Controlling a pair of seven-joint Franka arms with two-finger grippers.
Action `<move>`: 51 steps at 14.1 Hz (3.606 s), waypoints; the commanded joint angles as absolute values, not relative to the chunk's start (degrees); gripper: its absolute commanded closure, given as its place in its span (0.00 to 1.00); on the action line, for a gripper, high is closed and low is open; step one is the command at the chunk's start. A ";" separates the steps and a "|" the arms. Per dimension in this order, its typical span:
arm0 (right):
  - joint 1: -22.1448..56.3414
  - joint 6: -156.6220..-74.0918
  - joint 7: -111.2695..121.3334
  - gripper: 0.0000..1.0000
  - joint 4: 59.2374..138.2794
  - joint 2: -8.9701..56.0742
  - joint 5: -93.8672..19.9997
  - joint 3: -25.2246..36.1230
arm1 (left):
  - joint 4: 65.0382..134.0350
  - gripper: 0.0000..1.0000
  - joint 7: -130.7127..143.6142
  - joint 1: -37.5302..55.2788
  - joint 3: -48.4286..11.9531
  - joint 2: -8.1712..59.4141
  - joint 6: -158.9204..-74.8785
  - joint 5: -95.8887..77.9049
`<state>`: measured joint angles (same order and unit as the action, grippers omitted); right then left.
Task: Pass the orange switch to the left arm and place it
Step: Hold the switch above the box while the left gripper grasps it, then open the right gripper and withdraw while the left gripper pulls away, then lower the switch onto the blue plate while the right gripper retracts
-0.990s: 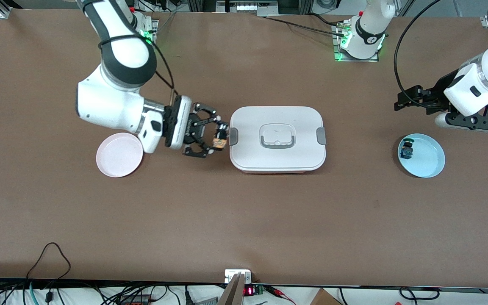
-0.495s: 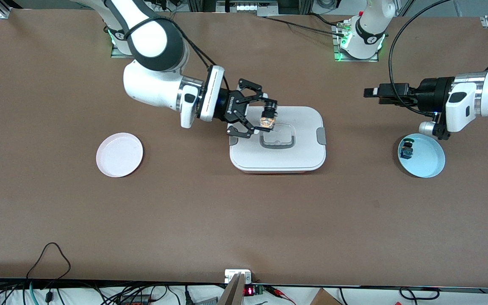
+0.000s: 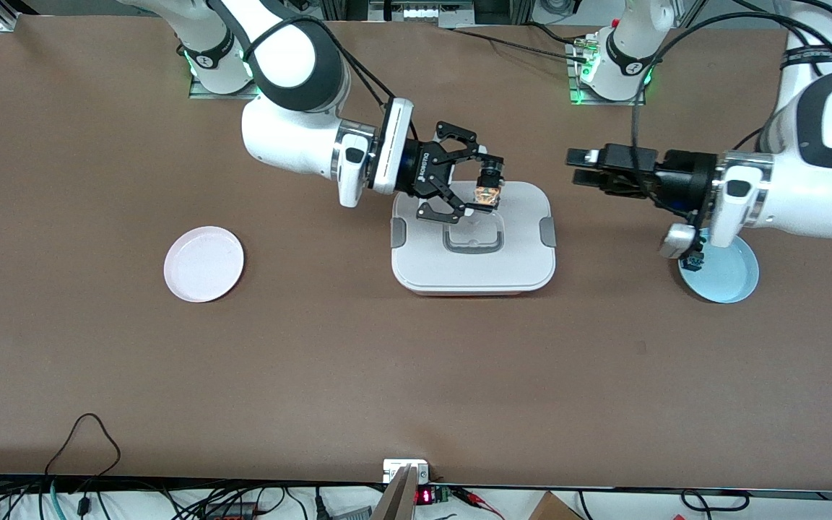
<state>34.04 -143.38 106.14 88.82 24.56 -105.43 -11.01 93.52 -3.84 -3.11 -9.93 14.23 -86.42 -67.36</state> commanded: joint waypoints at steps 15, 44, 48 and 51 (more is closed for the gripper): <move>36.04 -145.46 106.79 0.86 84.11 27.16 -108.19 -10.63 | 93.25 0.82 -9.76 3.25 -10.37 16.44 -94.75 -68.91; 5.54 -96.78 69.99 0.00 96.93 3.80 -57.27 -1.85 | 86.22 0.92 -68.05 -9.21 -9.41 21.78 -84.88 9.72; 5.54 -92.82 54.45 0.00 97.82 -1.83 -38.72 -1.05 | 87.97 0.92 -86.96 -16.77 -9.49 30.30 -96.99 15.55; 5.45 -90.01 46.06 0.00 97.56 -3.52 -23.77 -1.05 | 94.46 0.92 -99.28 -21.08 -9.49 31.64 -110.44 16.17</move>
